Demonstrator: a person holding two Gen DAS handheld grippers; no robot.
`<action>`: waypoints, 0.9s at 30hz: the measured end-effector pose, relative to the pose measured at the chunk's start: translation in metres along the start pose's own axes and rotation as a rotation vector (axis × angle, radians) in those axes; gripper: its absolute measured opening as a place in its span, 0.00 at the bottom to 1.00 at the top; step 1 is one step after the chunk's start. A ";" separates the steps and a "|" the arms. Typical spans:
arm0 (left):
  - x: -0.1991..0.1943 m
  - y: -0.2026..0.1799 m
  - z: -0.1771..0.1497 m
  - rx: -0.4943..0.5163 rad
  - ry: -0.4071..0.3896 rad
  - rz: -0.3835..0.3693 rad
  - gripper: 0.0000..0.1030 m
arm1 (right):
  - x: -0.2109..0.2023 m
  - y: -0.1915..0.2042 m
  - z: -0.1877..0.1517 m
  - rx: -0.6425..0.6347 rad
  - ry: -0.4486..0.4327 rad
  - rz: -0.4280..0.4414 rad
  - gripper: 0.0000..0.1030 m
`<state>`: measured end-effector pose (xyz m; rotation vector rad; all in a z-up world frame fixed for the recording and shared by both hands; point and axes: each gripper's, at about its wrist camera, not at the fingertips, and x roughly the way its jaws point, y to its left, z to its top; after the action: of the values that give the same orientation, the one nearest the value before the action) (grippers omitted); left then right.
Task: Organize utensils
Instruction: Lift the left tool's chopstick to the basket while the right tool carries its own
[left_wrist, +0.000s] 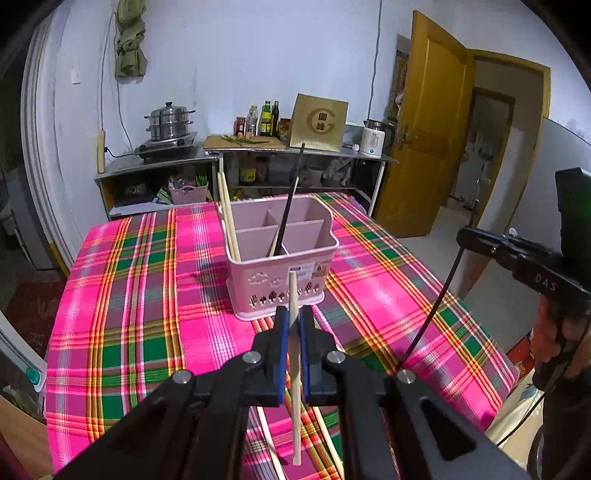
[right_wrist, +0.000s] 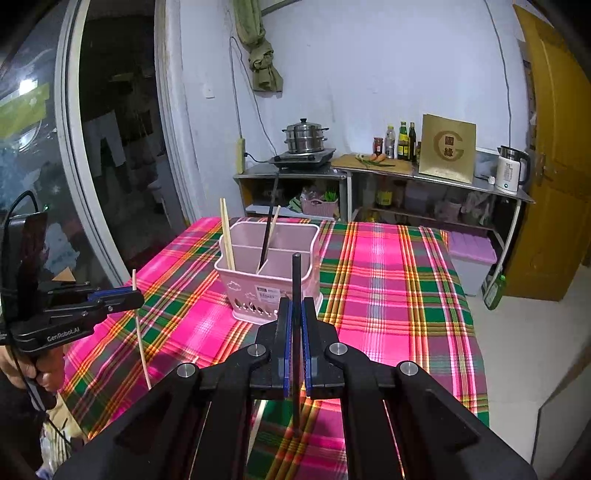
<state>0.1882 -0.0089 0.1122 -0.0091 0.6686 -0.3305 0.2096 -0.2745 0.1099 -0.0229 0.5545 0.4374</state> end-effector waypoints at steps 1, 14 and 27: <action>-0.001 0.001 0.003 0.000 -0.007 0.000 0.06 | -0.002 0.001 0.002 0.001 -0.006 0.002 0.04; -0.011 0.008 0.070 0.012 -0.118 0.003 0.06 | 0.001 0.026 0.056 -0.008 -0.098 0.036 0.04; 0.020 0.032 0.127 -0.010 -0.172 0.011 0.06 | 0.028 0.035 0.103 0.020 -0.175 0.089 0.04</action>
<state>0.2896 0.0027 0.1960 -0.0428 0.5001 -0.3124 0.2688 -0.2176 0.1870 0.0591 0.3885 0.5148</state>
